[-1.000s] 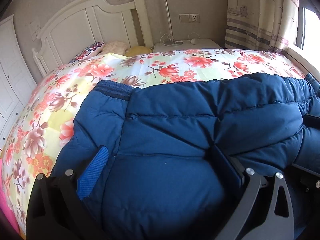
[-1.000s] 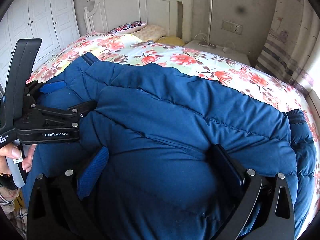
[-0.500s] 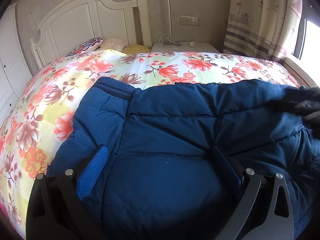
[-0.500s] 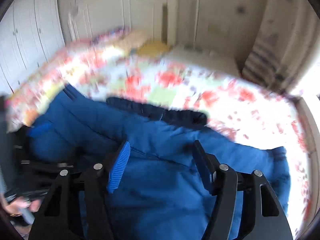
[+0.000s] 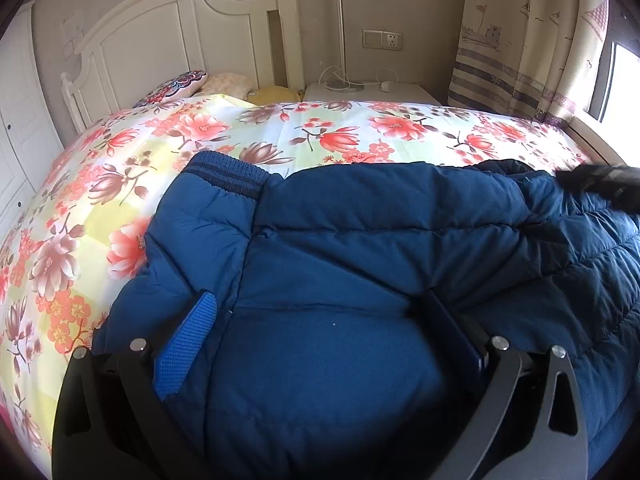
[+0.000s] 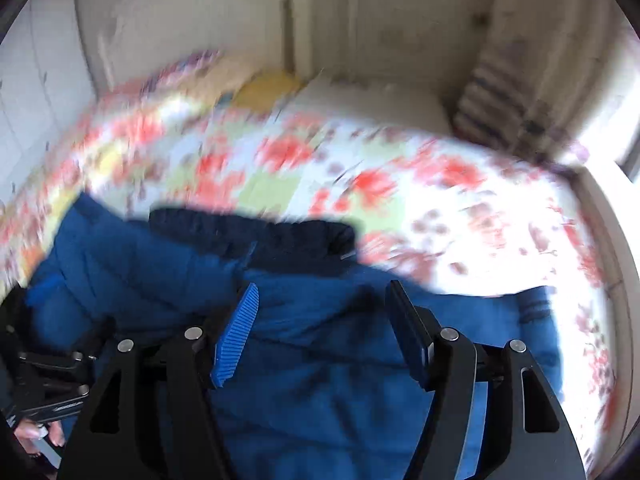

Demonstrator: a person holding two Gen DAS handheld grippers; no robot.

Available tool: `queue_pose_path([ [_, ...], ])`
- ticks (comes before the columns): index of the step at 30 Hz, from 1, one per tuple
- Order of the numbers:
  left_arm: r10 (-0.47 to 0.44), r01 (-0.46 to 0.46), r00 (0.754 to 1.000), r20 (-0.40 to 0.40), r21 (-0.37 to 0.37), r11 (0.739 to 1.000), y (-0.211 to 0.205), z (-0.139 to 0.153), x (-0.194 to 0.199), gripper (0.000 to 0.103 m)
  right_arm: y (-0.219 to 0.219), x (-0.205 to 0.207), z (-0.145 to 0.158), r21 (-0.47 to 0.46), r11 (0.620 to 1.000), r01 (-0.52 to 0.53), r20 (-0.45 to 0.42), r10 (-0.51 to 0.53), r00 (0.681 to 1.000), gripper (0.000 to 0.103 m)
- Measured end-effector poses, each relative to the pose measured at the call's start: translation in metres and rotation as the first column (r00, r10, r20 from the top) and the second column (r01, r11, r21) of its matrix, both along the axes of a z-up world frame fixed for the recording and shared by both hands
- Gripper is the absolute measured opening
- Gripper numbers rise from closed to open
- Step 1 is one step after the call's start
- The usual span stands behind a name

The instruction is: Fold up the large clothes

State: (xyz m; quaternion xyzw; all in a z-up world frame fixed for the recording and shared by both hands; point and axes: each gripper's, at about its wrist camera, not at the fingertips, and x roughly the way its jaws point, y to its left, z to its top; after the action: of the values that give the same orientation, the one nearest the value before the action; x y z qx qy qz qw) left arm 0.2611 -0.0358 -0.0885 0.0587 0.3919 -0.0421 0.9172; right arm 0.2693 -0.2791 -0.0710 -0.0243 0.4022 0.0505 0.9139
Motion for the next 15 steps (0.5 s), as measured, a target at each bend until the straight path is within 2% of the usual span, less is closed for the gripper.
queue_pose_path([
  [2, 0.002, -0.002, 1.000, -0.002, 0.004, 1.000, 0.000, 0.000, 0.000, 0.101, -0.025, -0.009, 0.000, -0.049, 0.996, 0.074, 0.040, -0.072, 0.997, 0.075],
  [3, 0.002, -0.002, 1.000, -0.004, 0.008, 1.000, 0.000, -0.001, 0.000, 0.101, -0.033, -0.007, -0.008, -0.074, 0.993, 0.095, 0.019, -0.094, 0.995, 0.076],
  [4, -0.001, 0.001, 1.000, -0.012, 0.008, 1.000, 0.000, 0.000, 0.001, 0.101, -0.047, 0.001, -0.030, -0.098, 0.989, 0.107, -0.058, -0.113, 0.992, 0.077],
  [6, -0.008, 0.009, 0.999, -0.053, 0.013, 1.000, -0.001, 0.002, 0.005, 0.101, -0.067, 0.006, -0.041, 0.031, 0.994, 0.102, -0.088, -0.099, 0.991, 0.077],
  [7, -0.009, 0.011, 0.997, -0.079, 0.023, 1.000, -0.002, 0.004, 0.008, 0.101, -0.073, 0.007, -0.042, 0.065, 0.992, 0.106, -0.096, -0.099, 0.990, 0.077],
  [9, 0.030, -0.029, 0.990, -0.140, 0.012, 1.000, -0.001, 0.018, 0.013, 0.101, -0.069, 0.008, -0.044, 0.042, 0.994, 0.105, -0.092, -0.101, 0.991, 0.077],
  [11, 0.010, -0.018, 0.994, -0.107, -0.074, 0.997, -0.006, 0.038, 0.011, 0.101, -0.066, 0.006, -0.045, 0.018, 0.994, 0.105, -0.080, -0.104, 0.991, 0.078],
  [12, -0.010, 0.004, 0.997, -0.077, -0.086, 0.996, -0.014, 0.046, 0.010, 0.101, -0.066, 0.005, -0.045, 0.022, 0.994, 0.106, -0.079, -0.104, 0.991, 0.078],
  [15, -0.067, 0.067, 0.998, -0.021, -0.010, 0.998, -0.047, 0.054, 0.019, 0.101, -0.071, 0.003, -0.047, 0.036, 0.994, 0.105, -0.077, -0.102, 0.992, 0.078],
])
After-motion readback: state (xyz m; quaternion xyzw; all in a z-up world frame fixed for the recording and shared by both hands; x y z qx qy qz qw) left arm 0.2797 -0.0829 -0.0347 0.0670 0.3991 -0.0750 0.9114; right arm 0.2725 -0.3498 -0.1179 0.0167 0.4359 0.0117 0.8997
